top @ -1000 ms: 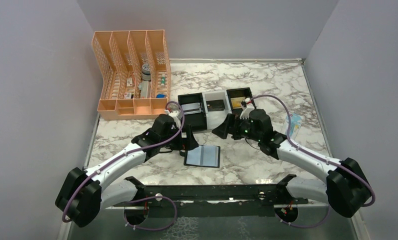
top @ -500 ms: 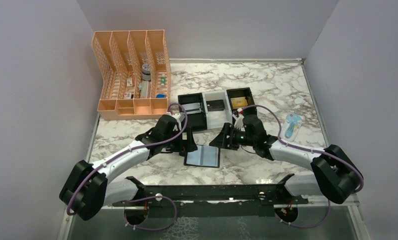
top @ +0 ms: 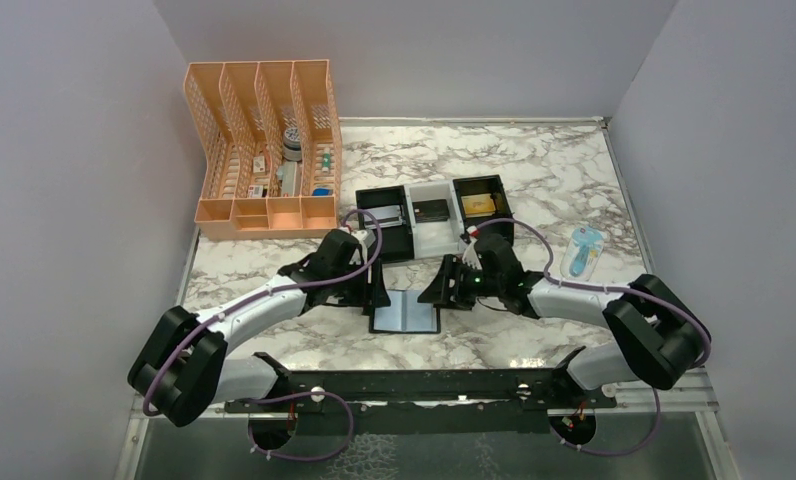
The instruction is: Take the credit cards out of the card holder
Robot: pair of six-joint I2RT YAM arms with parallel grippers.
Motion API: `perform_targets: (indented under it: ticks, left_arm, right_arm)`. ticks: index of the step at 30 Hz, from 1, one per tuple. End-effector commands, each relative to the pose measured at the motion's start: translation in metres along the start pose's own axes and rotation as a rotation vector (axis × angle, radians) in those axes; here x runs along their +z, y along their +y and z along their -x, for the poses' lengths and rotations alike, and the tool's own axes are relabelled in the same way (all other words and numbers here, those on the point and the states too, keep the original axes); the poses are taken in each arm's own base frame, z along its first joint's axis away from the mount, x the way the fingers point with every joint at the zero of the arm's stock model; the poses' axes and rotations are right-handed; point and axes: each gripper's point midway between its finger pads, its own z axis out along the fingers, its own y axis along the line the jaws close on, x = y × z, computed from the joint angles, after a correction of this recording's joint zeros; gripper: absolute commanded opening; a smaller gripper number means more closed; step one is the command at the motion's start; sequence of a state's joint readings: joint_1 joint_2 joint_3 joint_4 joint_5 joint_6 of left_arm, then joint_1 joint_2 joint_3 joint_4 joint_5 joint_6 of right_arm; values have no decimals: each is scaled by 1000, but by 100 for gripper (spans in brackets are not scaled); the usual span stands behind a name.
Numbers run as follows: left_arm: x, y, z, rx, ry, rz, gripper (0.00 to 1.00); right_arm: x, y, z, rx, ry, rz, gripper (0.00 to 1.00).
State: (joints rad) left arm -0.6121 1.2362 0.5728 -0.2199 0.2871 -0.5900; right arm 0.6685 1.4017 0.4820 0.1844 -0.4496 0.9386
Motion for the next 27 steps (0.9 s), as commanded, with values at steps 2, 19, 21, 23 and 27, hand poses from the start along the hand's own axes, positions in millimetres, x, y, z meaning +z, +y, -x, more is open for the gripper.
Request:
perform_targets:
  ticks: [2,19,21,23,27]
  left_arm:
    - [-8,-18,12,30,-15,-40,60]
    - [1,-12,-8,61,39,34,61]
    - [3,-7,-11,60,45,60,61]
    - [3,-5,-12,55,41,75,60]
    - [1,-2,-12,60,30,94,60]
  right_arm:
    - [5,7,5,-8,2,11,58]
    - [18,-4,0,19,66,-33,54]
    - [18,-8,-1,23,69,-52,53]
    - [18,-11,-1,33,68,-64,53]
    - [18,-16,-3,49,69,-95,53]
